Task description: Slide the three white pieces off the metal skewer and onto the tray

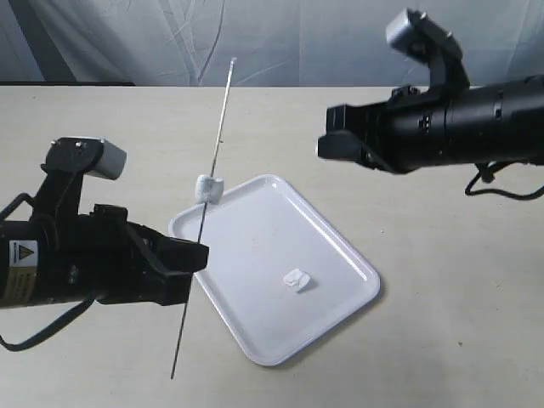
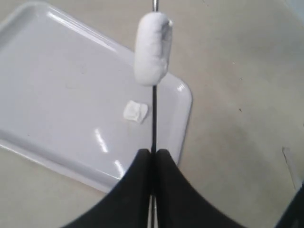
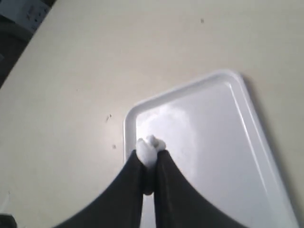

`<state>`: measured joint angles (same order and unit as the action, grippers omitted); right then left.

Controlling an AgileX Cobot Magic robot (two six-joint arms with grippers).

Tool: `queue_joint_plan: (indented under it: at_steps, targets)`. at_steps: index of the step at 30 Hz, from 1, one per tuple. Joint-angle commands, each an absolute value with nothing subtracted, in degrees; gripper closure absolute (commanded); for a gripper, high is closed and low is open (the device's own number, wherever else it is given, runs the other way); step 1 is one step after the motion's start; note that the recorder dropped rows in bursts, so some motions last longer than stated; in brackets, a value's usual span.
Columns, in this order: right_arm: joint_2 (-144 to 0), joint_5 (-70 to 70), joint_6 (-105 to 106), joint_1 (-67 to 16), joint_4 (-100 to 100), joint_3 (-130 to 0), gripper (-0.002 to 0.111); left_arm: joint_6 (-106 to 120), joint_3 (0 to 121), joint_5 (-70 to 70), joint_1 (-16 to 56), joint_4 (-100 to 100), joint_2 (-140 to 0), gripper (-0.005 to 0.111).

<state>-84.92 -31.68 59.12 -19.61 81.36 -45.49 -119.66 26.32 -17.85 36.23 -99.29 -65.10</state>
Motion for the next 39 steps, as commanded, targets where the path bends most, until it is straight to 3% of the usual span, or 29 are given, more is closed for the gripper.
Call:
queue_joint_plan:
  at_steps: [1,13,18,19,30,39]
  targets:
    - [-90.96,-36.02,59.79,-19.61,81.69,-43.6,0.109,-119.79,26.3,-16.01,34.87,-99.95,-65.37,0.107]
    - [-103.24,-37.44,75.05,-28.79,99.95,-43.71,0.108,-119.38,31.75,-19.5,34.87,-99.95,-74.66,0.107]
    - [-105.03,-35.98,75.05,-28.79,99.95,-43.71,0.064,-119.38,32.45,-17.77,34.87,-99.95,-74.66,0.107]
    - [-105.03,-36.94,75.05,-28.79,99.95,-43.71,0.062,-119.38,32.45,-17.06,34.87,-99.95,-74.66,0.107]
    - [-91.79,-38.72,73.98,-28.43,94.22,-43.71,0.062,-119.45,32.68,-12.54,34.0,-99.95,-74.66,0.107]
    - [-82.26,-38.47,73.49,-28.44,94.03,-43.71,0.062,-119.4,36.25,-28.93,30.19,-99.95,-76.86,0.107]
